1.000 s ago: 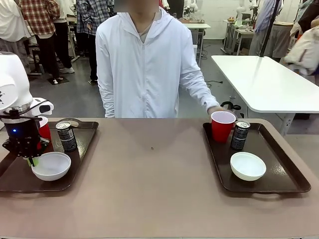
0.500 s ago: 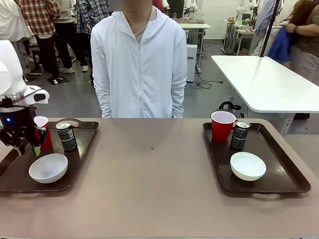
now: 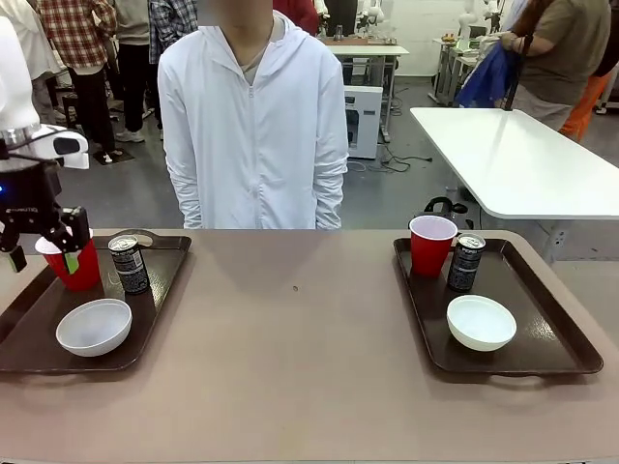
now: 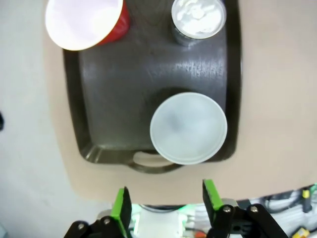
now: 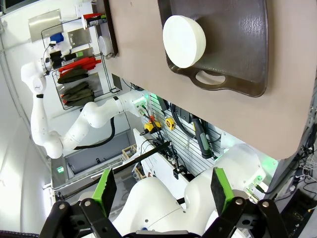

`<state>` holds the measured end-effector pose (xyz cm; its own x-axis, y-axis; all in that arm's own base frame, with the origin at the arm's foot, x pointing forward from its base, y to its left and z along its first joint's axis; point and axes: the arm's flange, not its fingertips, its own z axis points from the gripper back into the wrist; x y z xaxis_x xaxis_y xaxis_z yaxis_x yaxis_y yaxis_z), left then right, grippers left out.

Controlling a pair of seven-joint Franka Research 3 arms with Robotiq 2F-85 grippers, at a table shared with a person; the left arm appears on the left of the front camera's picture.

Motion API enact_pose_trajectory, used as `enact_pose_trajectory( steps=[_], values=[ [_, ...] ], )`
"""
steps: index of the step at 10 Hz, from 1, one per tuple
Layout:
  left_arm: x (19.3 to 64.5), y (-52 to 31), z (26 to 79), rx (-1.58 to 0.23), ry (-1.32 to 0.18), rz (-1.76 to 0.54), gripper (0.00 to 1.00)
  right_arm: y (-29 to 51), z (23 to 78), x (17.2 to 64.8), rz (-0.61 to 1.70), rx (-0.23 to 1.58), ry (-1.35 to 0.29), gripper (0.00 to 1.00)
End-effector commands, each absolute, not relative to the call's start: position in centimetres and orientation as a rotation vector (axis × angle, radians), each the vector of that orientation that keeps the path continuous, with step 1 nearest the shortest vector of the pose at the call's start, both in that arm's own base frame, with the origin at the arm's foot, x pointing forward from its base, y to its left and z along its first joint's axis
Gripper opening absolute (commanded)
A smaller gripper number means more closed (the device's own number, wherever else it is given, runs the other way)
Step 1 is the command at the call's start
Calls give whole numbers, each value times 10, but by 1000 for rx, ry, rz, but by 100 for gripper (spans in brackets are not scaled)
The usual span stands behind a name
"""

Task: Prepare tableware on both trays.
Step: Pick up a Picnic Bowl from the table and place it on a Handle tray.

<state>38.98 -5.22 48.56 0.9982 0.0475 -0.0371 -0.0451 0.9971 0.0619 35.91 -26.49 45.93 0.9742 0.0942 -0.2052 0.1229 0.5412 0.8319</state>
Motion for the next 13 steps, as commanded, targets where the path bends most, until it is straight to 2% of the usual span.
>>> enact_pose_trajectory(
  steps=[1,2,11,12,13],
  values=[
    [385,-55,505,-5,41,40,92,-264,460,360,-28,1009,233,100],
    [381,-55,512,-29,47,49,100,-264,460,360,-28,1009,233,100],
    [381,-57,513,-20,45,71,100,-264,460,360,-28,1009,233,100],
    [389,-27,542,-469,95,-101,100,-264,460,360,-28,1009,233,100],
    [394,4,545,-640,81,-233,100,-264,460,360,-28,1009,233,100]
  ],
)
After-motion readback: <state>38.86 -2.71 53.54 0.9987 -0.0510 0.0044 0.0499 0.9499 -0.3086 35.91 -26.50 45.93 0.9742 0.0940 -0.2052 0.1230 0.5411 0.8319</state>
